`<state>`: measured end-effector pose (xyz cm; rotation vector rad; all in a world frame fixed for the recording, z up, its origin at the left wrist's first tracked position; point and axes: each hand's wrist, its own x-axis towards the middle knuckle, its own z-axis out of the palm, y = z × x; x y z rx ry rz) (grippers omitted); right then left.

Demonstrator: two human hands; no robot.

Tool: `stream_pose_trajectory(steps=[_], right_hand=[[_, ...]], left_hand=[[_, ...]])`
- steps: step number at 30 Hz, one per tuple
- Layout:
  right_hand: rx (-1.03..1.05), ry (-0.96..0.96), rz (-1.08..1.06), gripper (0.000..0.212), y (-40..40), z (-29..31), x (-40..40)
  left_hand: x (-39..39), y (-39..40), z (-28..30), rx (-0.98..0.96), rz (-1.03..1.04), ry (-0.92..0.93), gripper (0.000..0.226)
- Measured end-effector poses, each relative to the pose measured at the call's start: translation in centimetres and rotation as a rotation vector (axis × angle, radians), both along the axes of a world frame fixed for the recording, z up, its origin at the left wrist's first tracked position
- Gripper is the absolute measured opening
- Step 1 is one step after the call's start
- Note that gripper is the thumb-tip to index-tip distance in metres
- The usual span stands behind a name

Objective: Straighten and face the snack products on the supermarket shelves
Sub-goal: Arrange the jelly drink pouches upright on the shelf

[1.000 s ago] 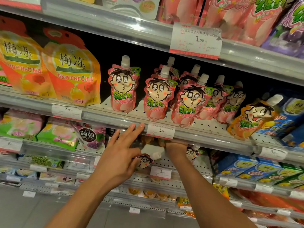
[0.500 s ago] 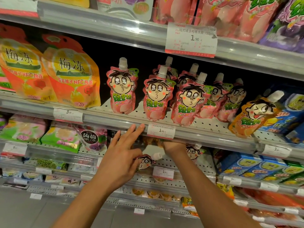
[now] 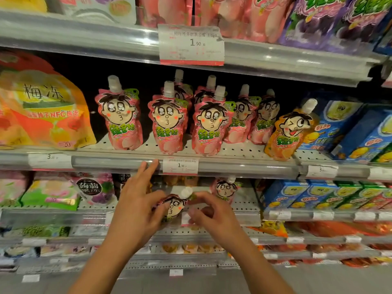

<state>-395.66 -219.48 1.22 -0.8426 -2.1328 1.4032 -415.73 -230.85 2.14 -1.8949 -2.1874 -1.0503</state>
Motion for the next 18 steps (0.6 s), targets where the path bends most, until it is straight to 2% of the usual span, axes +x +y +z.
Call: stream_pose_trajectory(steps=[3, 8, 11, 14, 15, 18], right_hand=[[-0.018, 0.070, -0.014, 0.043, -0.2, 2.9, 0.3], [0.056, 0.130, -0.098, 0.018, 0.4, 5.6, 1.4], [0.083, 0.155, -0.145, 0.008, 0.7, 6.7, 2.6], [0.100, 0.170, -0.194, 0.002, 1.2, 7.8, 3.9], [0.112, 0.188, -0.218, 0.005, 1.6, 8.3, 4.4], [0.128, 0.259, -0.301, 0.015, 2.8, 10.5, 5.9]], left_hand=[[1.7, 0.6, 0.9, 0.034, -0.013, -0.210, 0.027], [4.2, 2.3, 2.0, 0.035, -0.066, -0.313, 0.031], [5.2, 3.1, 2.5, 0.007, -0.107, -0.295, 0.047], [5.4, 3.2, 2.8, 0.032, -0.105, -0.320, 0.041], [5.2, 3.1, 2.6, 0.039, -0.094, -0.276, 0.040], [4.0, 3.2, 1.2, 0.033, -0.041, 0.016, 0.042]])
